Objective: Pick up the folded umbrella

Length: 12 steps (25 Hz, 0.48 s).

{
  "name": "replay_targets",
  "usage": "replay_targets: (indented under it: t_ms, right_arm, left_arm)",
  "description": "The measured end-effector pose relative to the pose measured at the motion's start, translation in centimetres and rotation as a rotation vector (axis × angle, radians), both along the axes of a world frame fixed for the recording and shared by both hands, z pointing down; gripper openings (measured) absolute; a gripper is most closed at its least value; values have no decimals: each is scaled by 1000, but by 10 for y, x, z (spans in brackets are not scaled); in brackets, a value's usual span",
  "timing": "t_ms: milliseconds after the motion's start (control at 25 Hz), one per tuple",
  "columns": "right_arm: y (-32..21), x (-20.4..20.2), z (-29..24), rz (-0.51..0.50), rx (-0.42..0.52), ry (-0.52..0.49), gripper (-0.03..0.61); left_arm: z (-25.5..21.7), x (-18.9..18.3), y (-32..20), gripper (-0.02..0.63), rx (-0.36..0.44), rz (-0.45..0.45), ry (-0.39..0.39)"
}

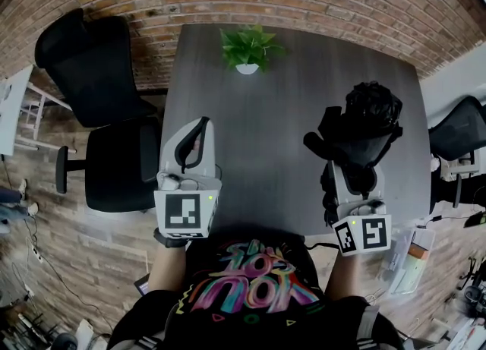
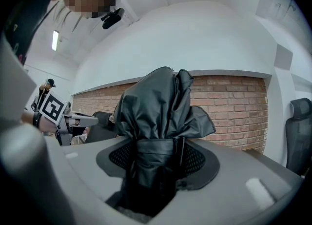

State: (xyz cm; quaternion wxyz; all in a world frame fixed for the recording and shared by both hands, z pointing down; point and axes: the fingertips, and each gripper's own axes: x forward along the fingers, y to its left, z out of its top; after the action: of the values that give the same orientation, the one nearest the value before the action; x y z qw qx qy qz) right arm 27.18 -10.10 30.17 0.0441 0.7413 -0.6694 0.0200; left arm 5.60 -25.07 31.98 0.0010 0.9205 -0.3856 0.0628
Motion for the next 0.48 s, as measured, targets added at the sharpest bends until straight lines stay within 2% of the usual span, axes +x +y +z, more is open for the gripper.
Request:
replay_targets:
  t_ms: [480]
  right_arm:
    - [7,-14,5,2,2,13,239]
  left_arm:
    - [-4,-10,6,2,27,-4,6]
